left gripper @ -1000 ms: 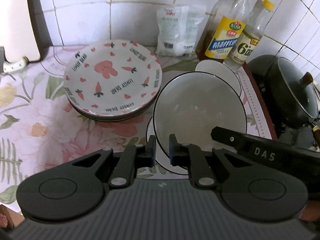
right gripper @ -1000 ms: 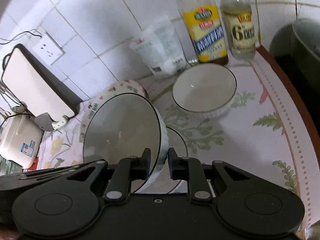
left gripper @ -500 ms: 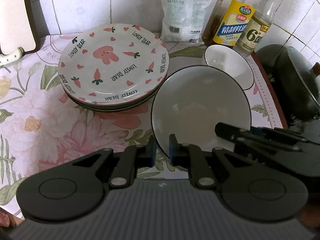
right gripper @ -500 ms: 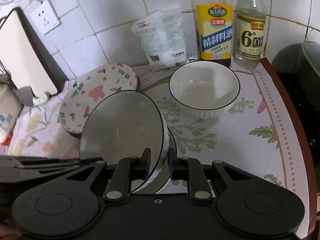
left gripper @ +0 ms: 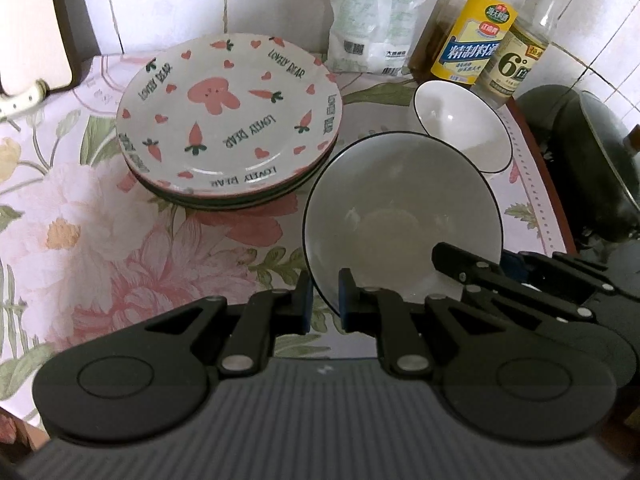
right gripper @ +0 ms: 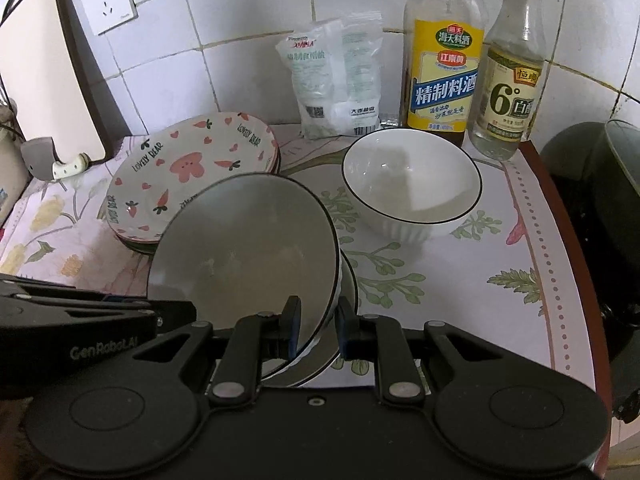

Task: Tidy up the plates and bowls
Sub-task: 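Carry the white bowl onto the placed bowl and lower it, then open both grippers and pull back from the stacked bowls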

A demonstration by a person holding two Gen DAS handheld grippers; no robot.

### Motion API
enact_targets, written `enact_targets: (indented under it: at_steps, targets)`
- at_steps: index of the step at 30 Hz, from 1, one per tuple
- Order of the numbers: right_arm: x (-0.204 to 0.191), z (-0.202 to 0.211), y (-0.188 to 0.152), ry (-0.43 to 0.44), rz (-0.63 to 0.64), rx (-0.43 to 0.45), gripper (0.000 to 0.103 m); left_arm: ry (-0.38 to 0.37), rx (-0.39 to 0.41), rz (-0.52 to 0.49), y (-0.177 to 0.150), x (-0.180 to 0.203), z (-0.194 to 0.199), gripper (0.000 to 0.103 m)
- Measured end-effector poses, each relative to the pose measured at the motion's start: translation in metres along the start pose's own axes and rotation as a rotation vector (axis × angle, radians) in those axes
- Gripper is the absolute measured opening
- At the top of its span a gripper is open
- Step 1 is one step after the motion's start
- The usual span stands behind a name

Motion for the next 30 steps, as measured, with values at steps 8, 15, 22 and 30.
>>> enact_targets:
  at_steps: [8, 15, 22, 30]
  targets:
    - [0.003, 0.015, 0.001, -0.004, -0.002, 0.032, 0.031, 0.004, 0.044, -0.006, 0.003, 0.006, 0.023, 0.014]
    - [0.012, 0.043, 0.012, 0.055, -0.050, 0.037, 0.032, -0.010, 0.068, -0.056, 0.007, 0.019, 0.053, 0.014]
    - [0.033, 0.078, 0.023, 0.151, -0.146, 0.004, 0.034, -0.046, 0.052, -0.109, 0.003, 0.035, 0.074, 0.016]
    - [0.048, 0.117, 0.031, 0.200, -0.080, 0.081, 0.045, -0.060, 0.075, -0.184, 0.013, 0.060, 0.099, 0.024]
Point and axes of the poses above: each gripper's, at about its wrist camera, not at the fingertips, and z roughly against the way its jaws point, x to its right, y to its top, the point moved 9 cm from there along -z, roughly the way its jaws point, and after that the axes turned 12 degrees about -z, right-handed, at the moved point
